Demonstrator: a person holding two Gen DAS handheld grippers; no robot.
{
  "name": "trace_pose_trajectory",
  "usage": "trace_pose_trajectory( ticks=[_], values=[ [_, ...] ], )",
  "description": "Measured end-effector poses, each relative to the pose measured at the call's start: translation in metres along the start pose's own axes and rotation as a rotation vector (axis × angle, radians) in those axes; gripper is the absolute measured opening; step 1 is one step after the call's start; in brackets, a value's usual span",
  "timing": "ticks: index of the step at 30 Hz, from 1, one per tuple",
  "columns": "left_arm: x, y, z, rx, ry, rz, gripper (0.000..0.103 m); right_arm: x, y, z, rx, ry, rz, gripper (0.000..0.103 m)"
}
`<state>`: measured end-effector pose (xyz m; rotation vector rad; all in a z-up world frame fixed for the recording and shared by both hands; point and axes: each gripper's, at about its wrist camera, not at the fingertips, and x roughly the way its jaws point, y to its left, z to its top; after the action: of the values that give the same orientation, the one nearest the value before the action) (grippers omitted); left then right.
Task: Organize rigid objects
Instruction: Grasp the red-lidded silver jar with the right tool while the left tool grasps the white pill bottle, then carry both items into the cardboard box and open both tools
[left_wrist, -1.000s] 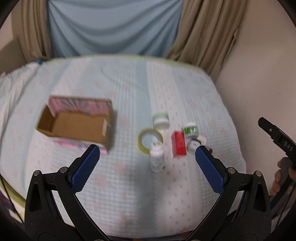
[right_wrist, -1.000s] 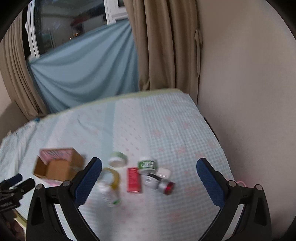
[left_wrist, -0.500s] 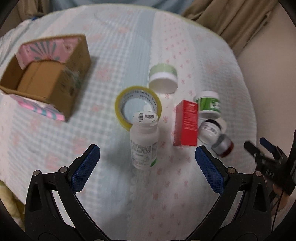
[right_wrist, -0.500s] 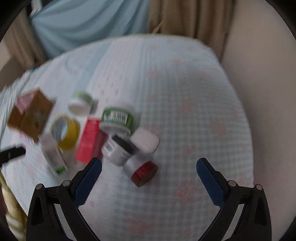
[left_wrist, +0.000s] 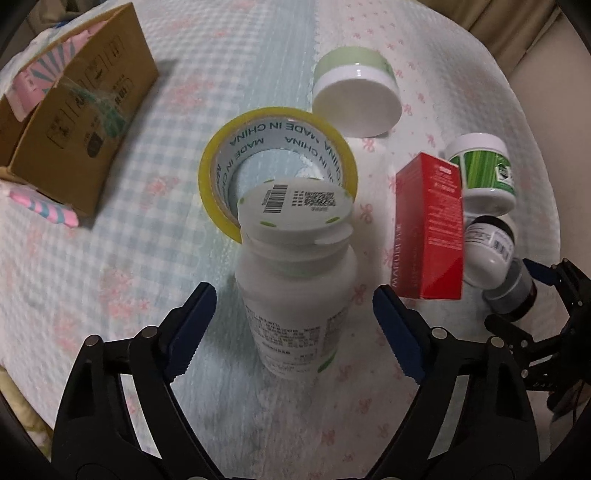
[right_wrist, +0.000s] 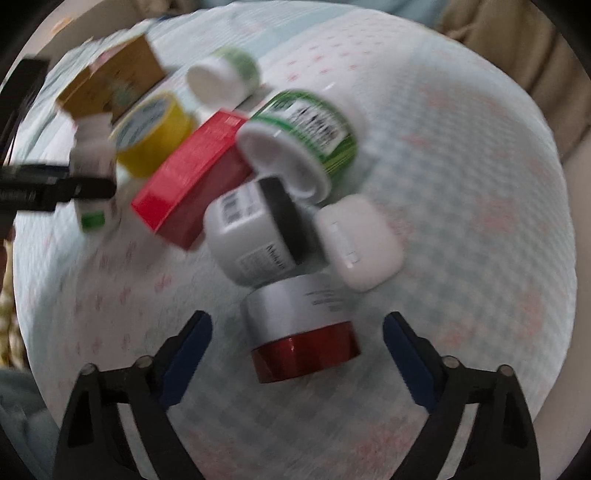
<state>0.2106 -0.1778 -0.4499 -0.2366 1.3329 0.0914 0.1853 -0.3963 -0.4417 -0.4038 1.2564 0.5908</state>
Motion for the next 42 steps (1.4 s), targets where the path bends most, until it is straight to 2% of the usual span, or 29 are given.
trace_pose_trajectory(
  ticks=[1,3,6,7,16,19,25,34,42],
  values=[
    [0.002,0.000,0.000,0.004,0.001,0.000,0.076,0.003,0.001,-0.001,-0.012,0.008,0.002,0.081],
    [0.008,-0.001,0.001,0.019,0.015,0.003,0.070,0.007,0.002,-0.002,-0.030,0.012,-0.001,0.075],
    [0.013,-0.001,0.003,0.023,0.038,-0.010,0.046,0.009,0.004,-0.004,-0.044,0.002,-0.014,0.058],
    [0.014,0.000,0.004,0.020,0.036,-0.013,0.046,0.009,0.004,-0.004,-0.054,0.004,-0.009,0.055],
    [0.011,0.002,-0.001,0.046,0.012,-0.030,0.046,0.013,0.005,0.003,-0.026,0.014,-0.006,0.054],
    [0.009,0.005,-0.001,0.032,-0.001,-0.031,0.046,0.009,0.005,0.008,0.012,0.011,-0.016,0.053],
    [-0.013,0.010,0.003,0.021,-0.027,-0.051,0.046,-0.027,-0.010,0.013,0.166,-0.030,-0.030,0.051],
    [-0.103,0.017,0.025,0.048,-0.162,-0.111,0.046,-0.106,-0.004,0.031,0.400,-0.154,-0.048,0.050],
    [-0.209,0.047,0.048,0.098,-0.299,-0.143,0.046,-0.203,0.052,0.080,0.458,-0.258,-0.116,0.050]
  ],
)
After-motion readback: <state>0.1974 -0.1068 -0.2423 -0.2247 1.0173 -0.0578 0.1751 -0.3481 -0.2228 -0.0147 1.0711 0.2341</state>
